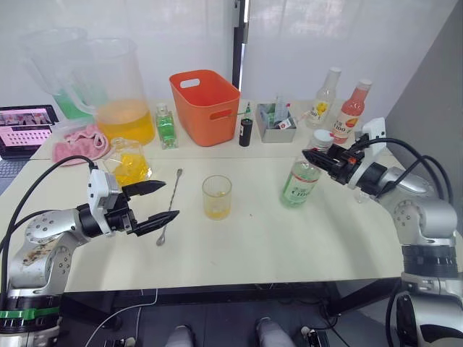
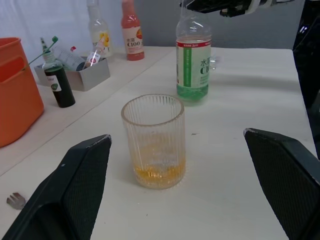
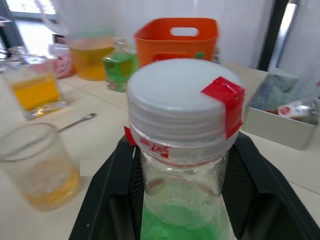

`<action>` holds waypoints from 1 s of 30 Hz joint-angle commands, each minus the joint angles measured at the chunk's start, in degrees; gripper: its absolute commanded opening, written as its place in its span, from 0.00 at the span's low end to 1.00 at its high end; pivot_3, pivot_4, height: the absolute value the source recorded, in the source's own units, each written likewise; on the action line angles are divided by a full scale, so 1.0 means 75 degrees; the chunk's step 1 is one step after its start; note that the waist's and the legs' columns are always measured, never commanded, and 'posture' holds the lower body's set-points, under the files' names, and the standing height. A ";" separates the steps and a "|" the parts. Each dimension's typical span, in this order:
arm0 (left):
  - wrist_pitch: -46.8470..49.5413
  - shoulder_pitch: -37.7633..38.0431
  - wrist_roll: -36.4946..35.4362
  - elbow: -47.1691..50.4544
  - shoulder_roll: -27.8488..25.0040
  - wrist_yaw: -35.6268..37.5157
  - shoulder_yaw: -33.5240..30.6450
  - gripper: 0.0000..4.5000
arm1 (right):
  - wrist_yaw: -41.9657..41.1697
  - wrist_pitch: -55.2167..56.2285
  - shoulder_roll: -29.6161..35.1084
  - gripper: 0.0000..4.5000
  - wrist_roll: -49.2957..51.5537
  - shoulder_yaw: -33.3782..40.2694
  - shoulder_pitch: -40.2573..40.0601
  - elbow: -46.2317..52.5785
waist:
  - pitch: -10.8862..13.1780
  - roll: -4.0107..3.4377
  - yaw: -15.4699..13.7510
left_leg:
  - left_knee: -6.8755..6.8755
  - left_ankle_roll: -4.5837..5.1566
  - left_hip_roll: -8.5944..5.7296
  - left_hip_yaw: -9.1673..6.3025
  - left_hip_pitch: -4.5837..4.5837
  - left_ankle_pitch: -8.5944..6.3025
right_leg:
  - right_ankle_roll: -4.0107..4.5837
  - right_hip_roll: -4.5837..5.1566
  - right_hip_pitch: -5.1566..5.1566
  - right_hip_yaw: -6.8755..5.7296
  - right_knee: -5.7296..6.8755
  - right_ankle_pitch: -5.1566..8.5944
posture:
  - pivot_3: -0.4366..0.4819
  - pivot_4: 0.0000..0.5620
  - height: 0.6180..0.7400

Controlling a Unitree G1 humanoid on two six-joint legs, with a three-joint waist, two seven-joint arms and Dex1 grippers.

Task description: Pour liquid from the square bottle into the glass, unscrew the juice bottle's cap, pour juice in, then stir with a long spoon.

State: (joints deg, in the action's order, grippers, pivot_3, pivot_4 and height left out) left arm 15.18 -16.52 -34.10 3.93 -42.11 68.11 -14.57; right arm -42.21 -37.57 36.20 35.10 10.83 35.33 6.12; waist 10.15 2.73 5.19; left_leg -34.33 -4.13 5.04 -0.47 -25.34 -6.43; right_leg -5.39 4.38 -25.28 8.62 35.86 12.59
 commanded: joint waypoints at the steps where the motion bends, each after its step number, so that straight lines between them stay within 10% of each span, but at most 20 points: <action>1: -0.0139 -0.0368 -0.0012 -0.0313 -0.0019 0.0286 0.0138 1.00 | -0.0090 -0.0957 0.0159 0.34 0.1155 -0.0051 -0.0267 0.2008 | 0.0000 0.0000 0.0013 | 0.0000 0.0000 0.0000 -0.0003 0.0000 0.0000 | 0.0003 0.0000 0.0001 -0.0001 -0.0001 0.0003 | 0.48 0.27 0.85; 12: -0.0240 -0.0518 0.0092 -0.0590 -0.0113 0.0739 0.0402 1.00 | 0.1305 -0.1875 -0.0974 0.34 0.1111 -0.1869 -0.0009 0.3645 | 0.0000 0.0001 0.0045 | 0.0005 -0.0001 0.0000 -0.0003 -0.0006 0.0000 | 0.0010 0.0003 -0.0004 -0.0003 -0.0007 0.0005 | 0.48 0.27 0.85; 30: -0.0034 0.0458 -0.0208 0.0238 -0.0657 0.0719 -0.0167 1.00 | 0.0589 -0.0541 -0.1360 0.34 -0.0094 -0.2951 -0.0434 0.3244 | 0.0000 0.0003 0.0041 | 0.0015 -0.0001 0.0002 -0.0008 -0.0028 0.0000 | 0.0017 0.0003 -0.0037 -0.0015 0.0000 0.0009 | 0.48 0.27 0.85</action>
State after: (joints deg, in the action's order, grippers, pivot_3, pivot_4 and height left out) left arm 15.27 -12.90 -34.84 4.29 -46.24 73.35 -14.33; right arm -36.88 -42.87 25.75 34.33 -12.27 32.26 29.26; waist 10.14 2.76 5.50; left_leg -34.22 -4.14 5.05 -0.53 -25.55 -6.43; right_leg -5.27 4.40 -25.56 8.51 35.87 12.66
